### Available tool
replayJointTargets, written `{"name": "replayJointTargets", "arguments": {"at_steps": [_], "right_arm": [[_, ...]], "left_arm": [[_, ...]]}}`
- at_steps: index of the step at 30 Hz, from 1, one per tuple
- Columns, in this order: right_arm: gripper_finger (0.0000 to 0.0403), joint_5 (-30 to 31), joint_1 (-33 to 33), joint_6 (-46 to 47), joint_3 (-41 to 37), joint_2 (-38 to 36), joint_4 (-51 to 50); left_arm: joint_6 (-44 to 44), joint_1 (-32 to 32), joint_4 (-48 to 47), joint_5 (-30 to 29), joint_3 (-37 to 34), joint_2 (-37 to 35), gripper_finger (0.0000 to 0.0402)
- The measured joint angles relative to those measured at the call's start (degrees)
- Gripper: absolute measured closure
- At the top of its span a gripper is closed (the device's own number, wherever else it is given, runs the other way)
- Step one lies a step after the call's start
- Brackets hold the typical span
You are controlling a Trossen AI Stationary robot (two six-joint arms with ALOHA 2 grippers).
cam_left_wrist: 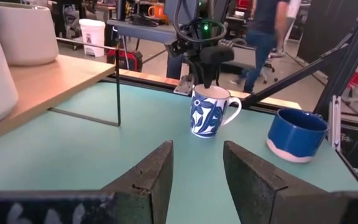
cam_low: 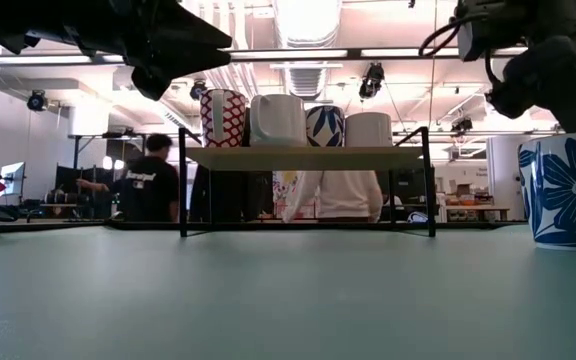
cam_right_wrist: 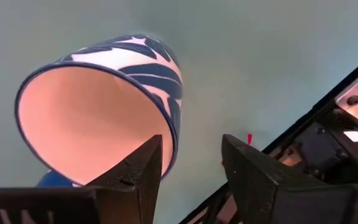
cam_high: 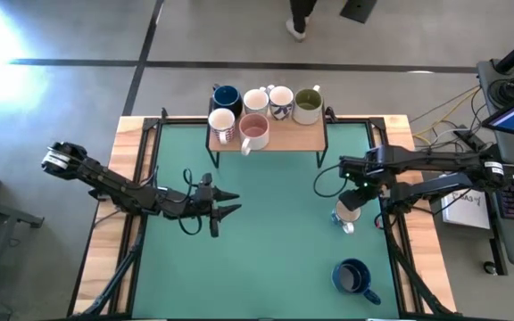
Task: Place coffee mugs
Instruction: Put the blue mug on the shelf
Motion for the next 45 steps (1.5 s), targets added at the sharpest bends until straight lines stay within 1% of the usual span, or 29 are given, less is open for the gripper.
{"name": "replayJointTargets", "arguments": {"at_steps": [5, 9, 13, 21, 27, 30, 34, 39, 42, 45], "right_arm": [[0.0263, 0.0, 0.0, 0.5, -1.8, 0.0, 3.1], [0.0282, 0.0, 0.0, 0.4, -2.0, 0.0, 4.3], [0.0313, 0.4, 0.0, 0.1, -2.0, 0.0, 5.4], [0.0386, 0.5, 0.0, -5.2, -2.1, 1.1, 8.4], [0.0391, 0.5, 0.0, -10.4, -1.6, 3.0, 8.6], [0.0392, 0.8, 0.0, -14.3, 0.1, 3.5, 8.4], [0.0392, 1.6, -0.1, -19.1, 4.4, 3.3, 9.0], [0.0393, 6.3, 0.0, -27.3, 9.9, 4.1, 8.1], [0.0392, 9.2, 0.0, -33.7, 14.1, 5.8, 7.7], [0.0392, 10.6, -0.1, -38.1, 19.7, 8.9, 6.3]], "left_arm": [[0.2, 0.0, -0.2, 0.0, -0.1, 0.0, 0.0278], [0.9, 0.0, -0.2, 0.0, -0.1, 0.0, 0.0278], [1.7, 0.0, -0.3, 0.0, -0.1, 0.0, 0.0278], [1.6, 0.0, -0.7, 0.0, -0.1, 0.0, 0.0278], [1.5, 0.0, -1.0, 0.0, -0.1, 0.0, 0.0278], [1.5, 0.0, -1.0, 0.0, -0.1, 0.0, 0.0278], [1.5, 0.0, -1.0, 0.0, -0.1, 0.0, 0.0278], [1.5, 0.0, -1.0, 0.0, -0.1, 0.0, 0.0278], [1.3, 0.0, -0.9, 0.0, -0.1, 0.0, 0.0278], [0.4, 0.0, -0.9, 0.0, -0.1, 0.0, 0.0278]]}}
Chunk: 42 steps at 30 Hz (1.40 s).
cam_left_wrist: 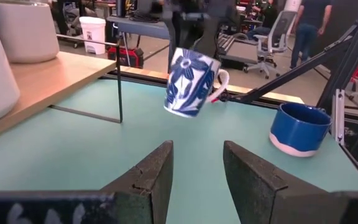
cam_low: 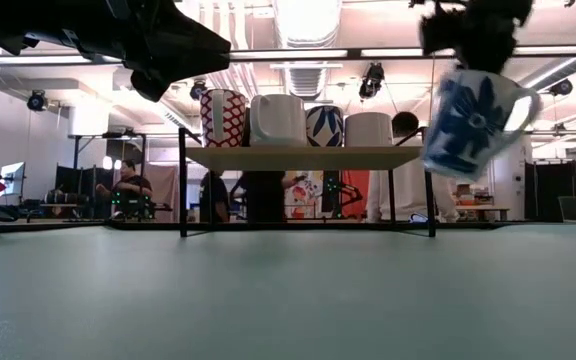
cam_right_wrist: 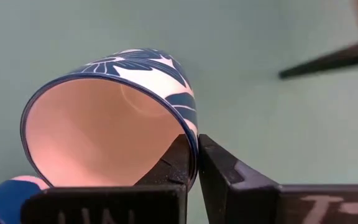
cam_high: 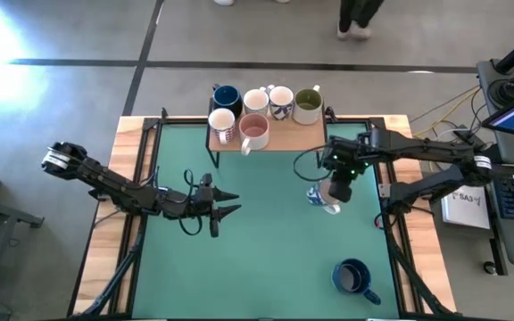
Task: Place coffee mugs
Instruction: Put the blue mug on the shelf
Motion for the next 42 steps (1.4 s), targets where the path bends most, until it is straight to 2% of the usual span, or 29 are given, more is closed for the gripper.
{"name": "replayJointTargets", "arguments": {"at_steps": [8, 11, 27, 42], "right_arm": [[0.0391, 7.2, -0.2, -8.0, 16.2, 11.5, -14.5], [0.0391, 7.7, -0.8, -10.2, 20.2, 14.4, -18.4], [0.0390, 11.6, -9.9, -19.4, 32.2, 19.8, -18.8], [0.0390, 11.6, -16.8, -14.2, 49.7, 30.5, -21.2]], "left_arm": [[-0.9, 0.0, 0.0, 0.0, 0.0, 0.0, 0.0278], [-0.9, 0.0, 0.0, 0.3, 0.0, 0.0, 0.0278], [-0.9, -0.1, -1.0, 1.9, 0.0, 0.0, 0.0278], [-0.9, -0.1, -1.5, 1.9, 0.0, 0.0, 0.0278]]}}
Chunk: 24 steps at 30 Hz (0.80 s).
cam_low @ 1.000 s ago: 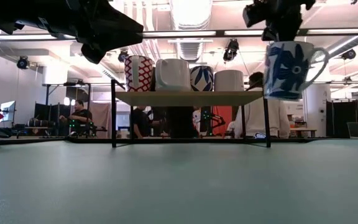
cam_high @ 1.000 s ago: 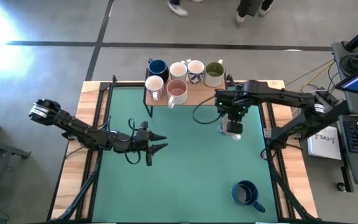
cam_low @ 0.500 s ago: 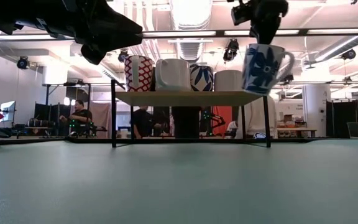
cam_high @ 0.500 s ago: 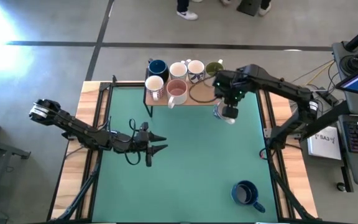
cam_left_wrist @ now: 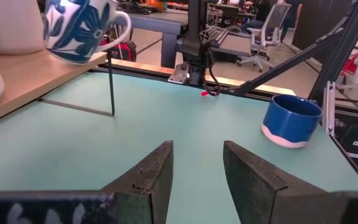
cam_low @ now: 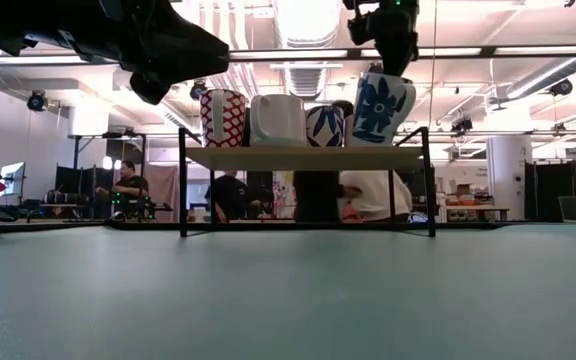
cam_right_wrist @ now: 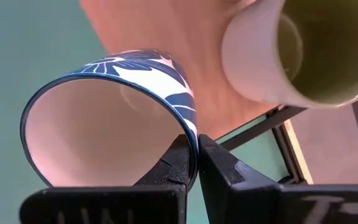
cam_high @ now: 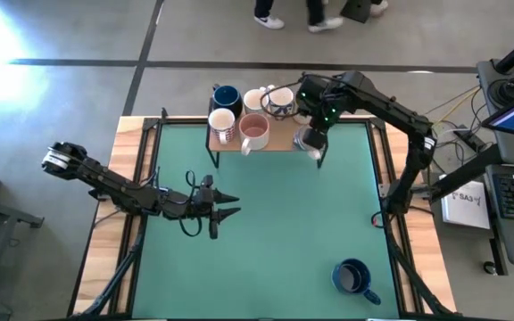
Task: Place coffee mugs
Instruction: Put the blue mug on the shelf
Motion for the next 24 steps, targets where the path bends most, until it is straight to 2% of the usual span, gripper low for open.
{"name": "replayJointTargets", "arguments": {"at_steps": [10, 14, 19, 24], "right_arm": [[0.0390, -0.1, -4.1, -0.3, -0.2, -0.6, -0.1], [0.0390, -0.2, -4.6, 0.1, -0.8, -1.3, -0.1], [0.0390, -4.2, -4.5, 0.2, -2.2, -1.6, -0.1], [0.0390, -3.9, -4.6, 0.1, -3.1, -1.8, 0.2]], "left_arm": [[0.1, 0.0, -0.4, 0.0, 0.0, 0.0, 0.0278], [0.3, 0.0, -0.8, 0.0, 0.0, 0.0, 0.0278], [0.4, 0.0, -0.8, 0.0, 0.0, 0.0, 0.0278], [0.4, 0.0, -0.8, 0.0, 0.0, 0.0, 0.0278]]}}
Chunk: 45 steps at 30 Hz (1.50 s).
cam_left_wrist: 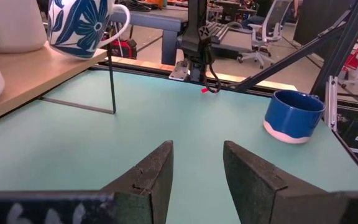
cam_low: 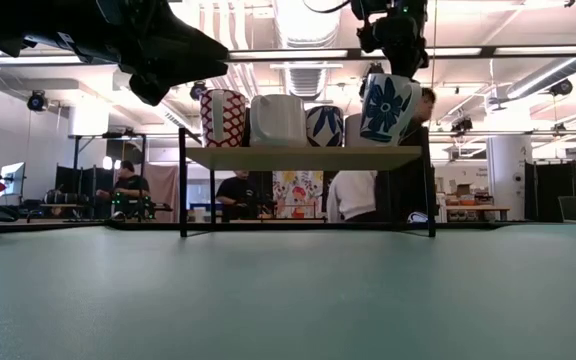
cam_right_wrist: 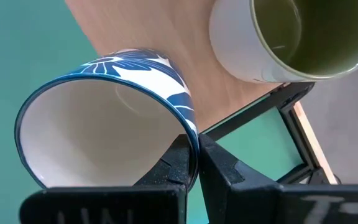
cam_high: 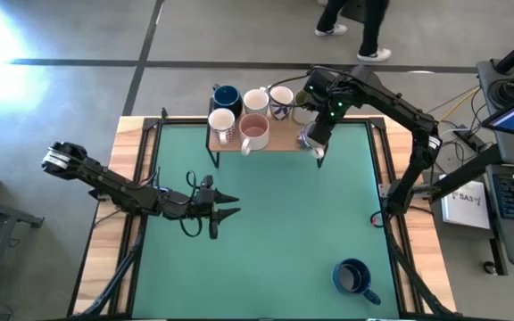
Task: Place coffee mugs
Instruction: Put the blue mug on the shelf
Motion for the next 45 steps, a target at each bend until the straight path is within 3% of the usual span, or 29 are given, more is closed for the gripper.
{"name": "replayJointTargets", "arguments": {"at_steps": [45], "right_arm": [[0.0390, 0.3, 0.0, 0.4, -2.9, -2.4, -0.2]], "left_arm": [[-0.2, 0.0, 0.0, 0.0, 0.0, 0.0, 0.0278]]}}
